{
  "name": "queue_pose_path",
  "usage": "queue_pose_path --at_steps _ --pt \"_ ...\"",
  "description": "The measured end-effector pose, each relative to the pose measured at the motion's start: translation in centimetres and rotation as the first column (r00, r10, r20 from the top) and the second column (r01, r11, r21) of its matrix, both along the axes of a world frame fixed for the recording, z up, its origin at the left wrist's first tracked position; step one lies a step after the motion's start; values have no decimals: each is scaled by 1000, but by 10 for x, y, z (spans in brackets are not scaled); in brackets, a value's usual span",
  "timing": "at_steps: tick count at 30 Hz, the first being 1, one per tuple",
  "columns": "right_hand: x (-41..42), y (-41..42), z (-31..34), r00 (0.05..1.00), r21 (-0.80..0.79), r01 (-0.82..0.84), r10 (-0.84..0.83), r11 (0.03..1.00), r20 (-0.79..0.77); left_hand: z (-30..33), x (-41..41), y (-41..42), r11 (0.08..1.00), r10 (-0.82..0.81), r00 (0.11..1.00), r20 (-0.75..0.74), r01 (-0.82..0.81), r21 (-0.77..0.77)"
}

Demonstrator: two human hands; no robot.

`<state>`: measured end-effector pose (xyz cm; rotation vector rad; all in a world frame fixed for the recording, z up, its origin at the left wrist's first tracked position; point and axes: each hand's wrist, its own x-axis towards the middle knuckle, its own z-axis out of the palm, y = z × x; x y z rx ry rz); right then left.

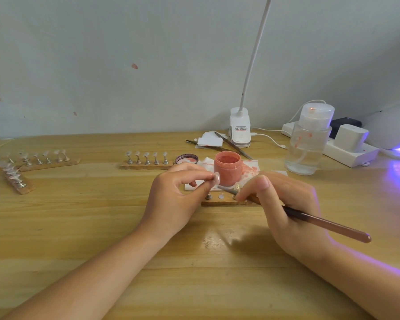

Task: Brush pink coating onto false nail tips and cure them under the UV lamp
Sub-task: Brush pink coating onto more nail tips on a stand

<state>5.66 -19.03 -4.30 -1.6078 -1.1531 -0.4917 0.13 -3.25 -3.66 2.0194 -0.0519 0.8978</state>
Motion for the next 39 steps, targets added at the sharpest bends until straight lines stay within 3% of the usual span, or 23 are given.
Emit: queue_pose_path --at_steps 7,10,13,39 --pt "4 3 1 999 37 47 -47 998 -6 0 -1 0 1000 11 1000 -13 -11 10" --pt "11 11 6 975 -79 100 -113 992 -191 1 -2 0 999 12 1000 -20 -11 30" --pt "5 4 1 996 31 84 -84 996 -2 1 -2 0 1000 19 999 -28 -19 21" --pt "4 -2 1 999 56 45 -44 997 -19 1 -2 -1 999 17 1000 -11 -16 34"
